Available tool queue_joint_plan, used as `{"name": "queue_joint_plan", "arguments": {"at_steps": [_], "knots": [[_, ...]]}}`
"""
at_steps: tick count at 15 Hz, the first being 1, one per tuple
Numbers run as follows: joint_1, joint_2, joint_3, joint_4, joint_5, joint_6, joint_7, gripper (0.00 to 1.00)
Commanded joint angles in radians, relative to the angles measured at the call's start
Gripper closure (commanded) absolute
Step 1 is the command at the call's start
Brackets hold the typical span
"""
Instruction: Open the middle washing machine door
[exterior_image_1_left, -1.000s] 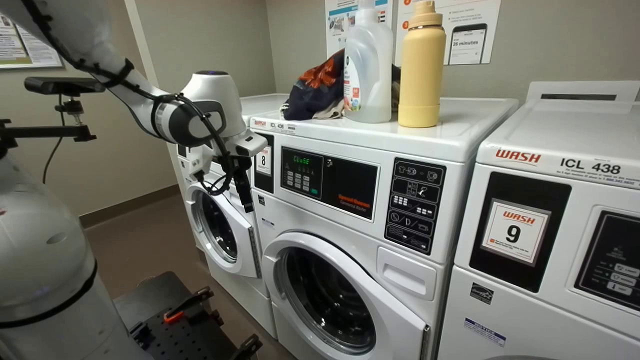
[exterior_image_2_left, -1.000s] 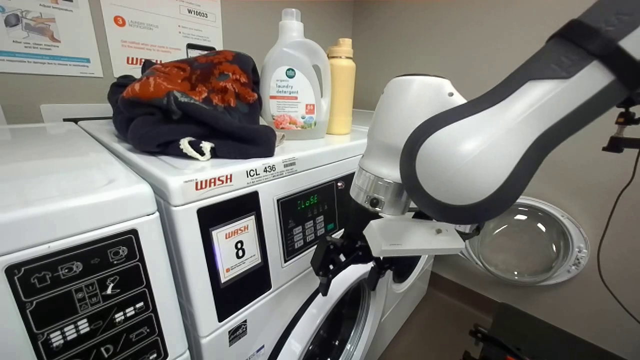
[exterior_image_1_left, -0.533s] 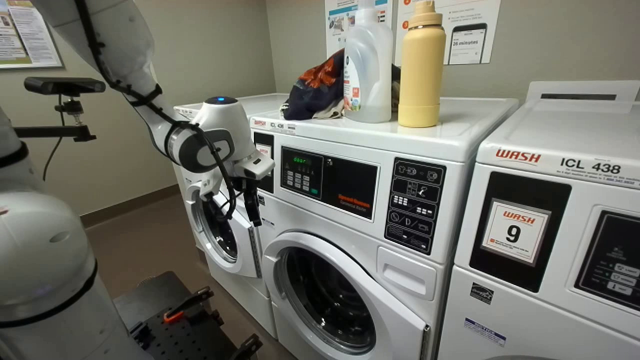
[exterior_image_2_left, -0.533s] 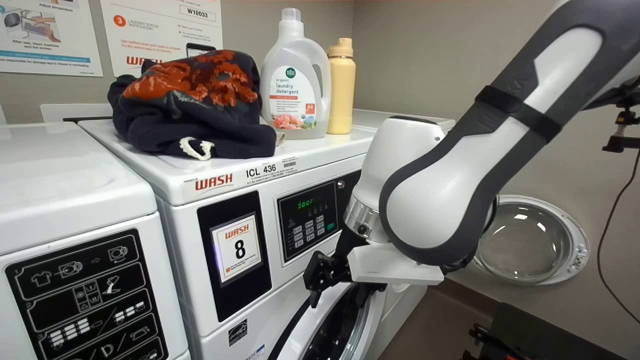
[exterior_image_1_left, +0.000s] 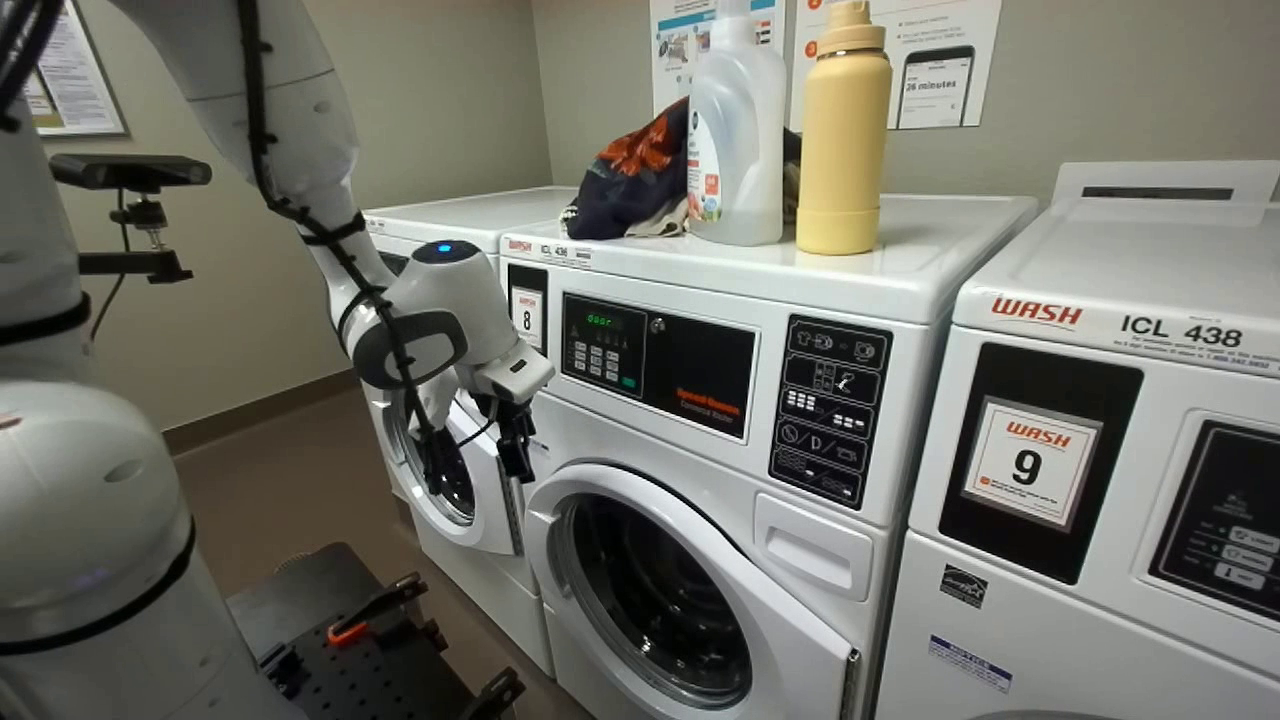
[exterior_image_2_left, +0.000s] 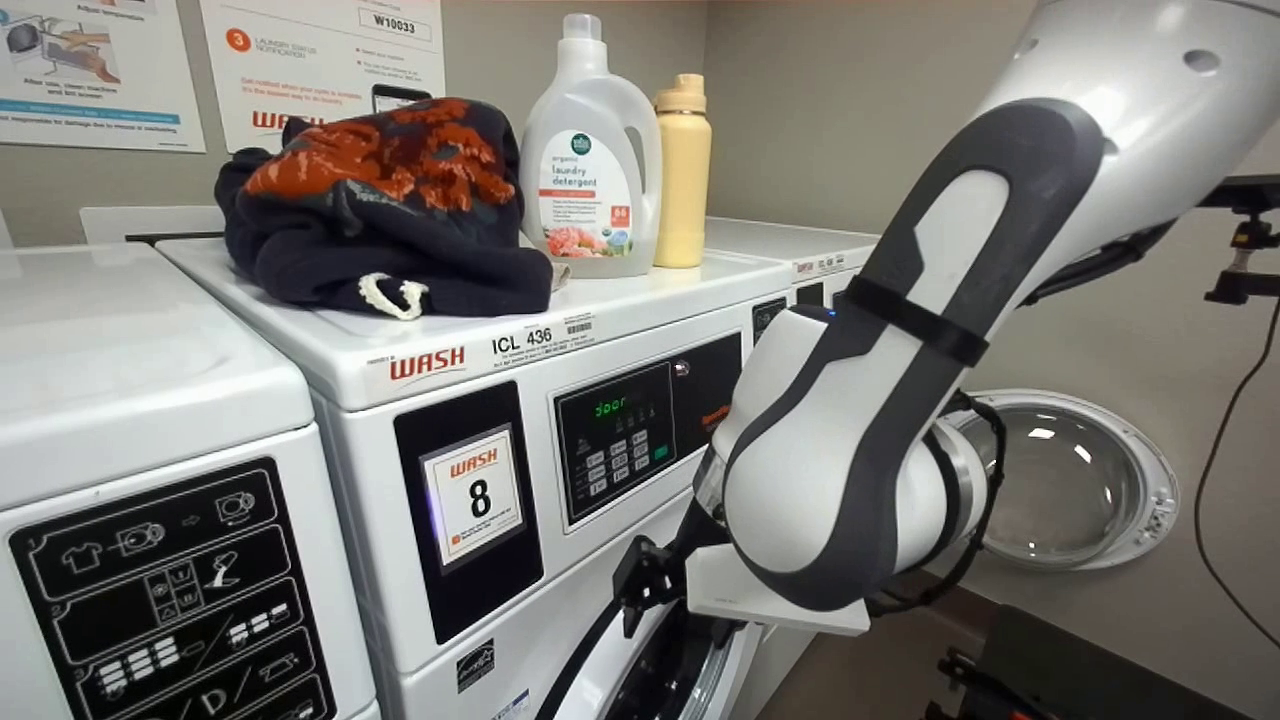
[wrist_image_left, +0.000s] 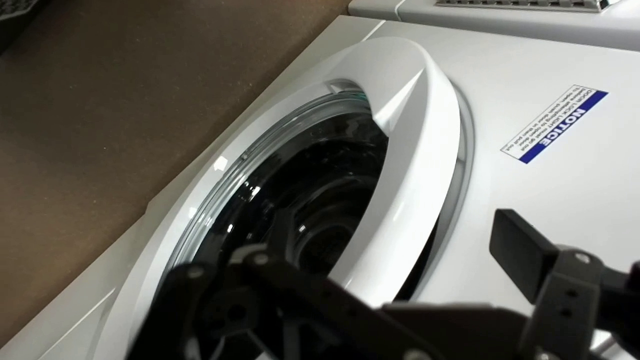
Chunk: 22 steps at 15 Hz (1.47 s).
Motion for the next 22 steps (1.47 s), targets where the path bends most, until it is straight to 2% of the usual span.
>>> {"name": "queue_joint_plan", "arguments": {"at_steps": [1, 6, 10, 11, 12, 18, 22], "knots": [[-0.025, 0.034, 0.069, 0.0, 0.086, 0.08, -0.021, 0.0], [-0.102, 0.115, 0.162, 0.006, 0.071, 0.2, 0.029, 0.0], [-0.185, 0.22, 0.193, 0.016, 0.004, 0.316, 0.057, 0.0], [-0.204, 0.245, 0.192, 0.019, -0.015, 0.339, 0.058, 0.0], [-0.168, 0.204, 0.131, 0.031, -0.013, 0.281, 0.046, 0.0], [-0.204, 0.252, 0.118, 0.098, -0.08, 0.285, 0.073, 0.0], [-0.174, 0.276, 0.079, 0.125, -0.068, 0.284, 0.057, 0.0]]}}
